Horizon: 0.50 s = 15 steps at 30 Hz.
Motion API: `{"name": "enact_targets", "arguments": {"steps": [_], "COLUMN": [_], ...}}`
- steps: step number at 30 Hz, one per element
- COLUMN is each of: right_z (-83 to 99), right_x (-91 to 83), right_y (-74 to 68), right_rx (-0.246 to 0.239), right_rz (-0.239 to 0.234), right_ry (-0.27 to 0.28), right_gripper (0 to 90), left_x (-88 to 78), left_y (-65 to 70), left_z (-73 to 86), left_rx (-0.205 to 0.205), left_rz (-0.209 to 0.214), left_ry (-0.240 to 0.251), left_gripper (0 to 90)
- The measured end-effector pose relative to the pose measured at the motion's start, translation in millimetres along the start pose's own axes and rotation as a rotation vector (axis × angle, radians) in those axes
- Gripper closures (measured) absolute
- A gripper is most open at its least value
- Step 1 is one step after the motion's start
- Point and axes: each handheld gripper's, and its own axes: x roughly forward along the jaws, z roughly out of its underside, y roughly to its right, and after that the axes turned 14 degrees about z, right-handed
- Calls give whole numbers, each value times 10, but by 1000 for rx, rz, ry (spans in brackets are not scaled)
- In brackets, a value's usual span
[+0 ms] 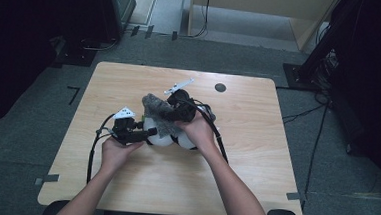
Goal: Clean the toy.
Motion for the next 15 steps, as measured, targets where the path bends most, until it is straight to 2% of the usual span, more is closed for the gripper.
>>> {"name": "enact_targets", "arguments": {"steps": [5,15], "right_z": [96,307], "right_x": [-132,-400], "right_y": [121,416], "right_rx": [6,90], "right_rz": [51,52], "right_ry": [2,47], "right_gripper": [710,705], "left_x": [1,0], "left_y": [3,6], "left_z": [1,-7], "left_rx": [4,10], "left_rz": [0,0], "left_ry": [1,-4], "left_gripper": [436,440]}}
